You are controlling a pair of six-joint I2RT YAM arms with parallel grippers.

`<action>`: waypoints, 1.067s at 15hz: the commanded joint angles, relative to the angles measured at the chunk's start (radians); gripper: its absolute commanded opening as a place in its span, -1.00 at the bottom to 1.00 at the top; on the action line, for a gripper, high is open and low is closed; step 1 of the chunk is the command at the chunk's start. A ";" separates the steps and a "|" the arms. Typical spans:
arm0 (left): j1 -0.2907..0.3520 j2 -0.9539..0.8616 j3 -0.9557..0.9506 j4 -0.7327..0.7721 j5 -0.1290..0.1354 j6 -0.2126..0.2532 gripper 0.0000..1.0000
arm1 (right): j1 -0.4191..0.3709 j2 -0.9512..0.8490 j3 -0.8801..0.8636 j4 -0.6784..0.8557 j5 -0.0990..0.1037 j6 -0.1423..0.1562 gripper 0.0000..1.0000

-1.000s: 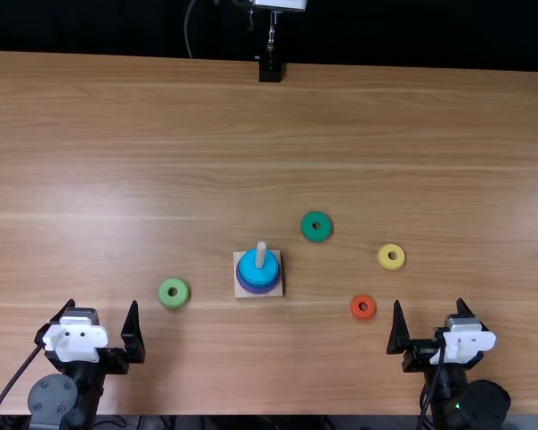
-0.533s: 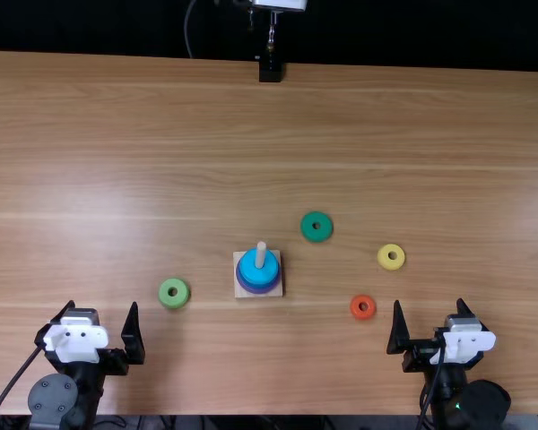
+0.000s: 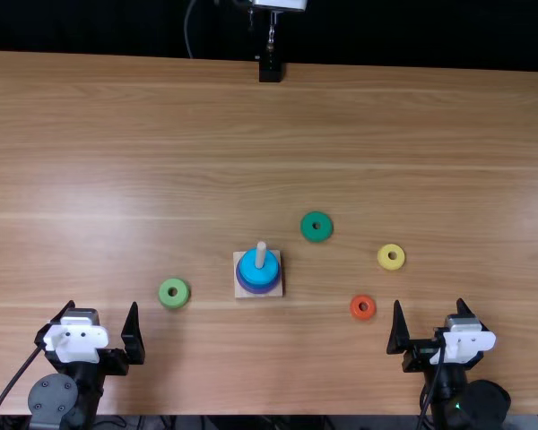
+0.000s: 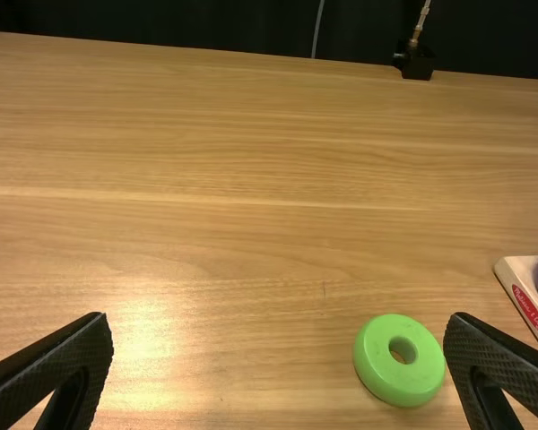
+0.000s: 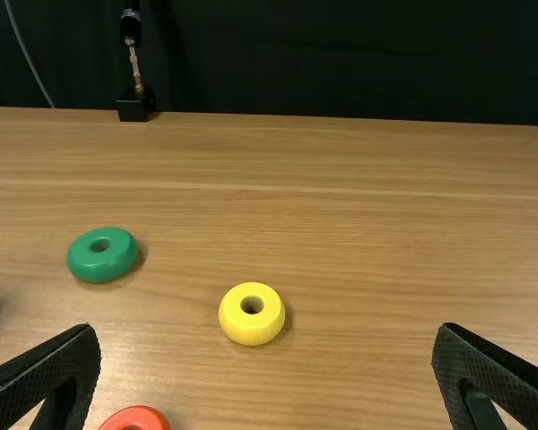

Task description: Build the Hanoi tower: stack the rings onto the peg from bottom to top in this color order: purple, dark blue, light blue, dark green, light green, yellow, orange.

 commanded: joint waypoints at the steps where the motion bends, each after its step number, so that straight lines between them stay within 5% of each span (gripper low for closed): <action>1: 0.004 -0.012 -0.110 -0.078 0.009 0.012 1.00 | -0.015 -0.002 -0.071 -0.075 -0.013 0.006 1.00; 11: 0.004 -0.012 -0.110 -0.078 0.009 0.012 1.00 | -0.016 -0.002 -0.068 -0.070 -0.015 0.004 1.00; 16: 0.004 -0.012 -0.110 -0.078 0.009 0.012 1.00 | -0.024 0.018 0.093 0.083 -0.015 0.009 1.00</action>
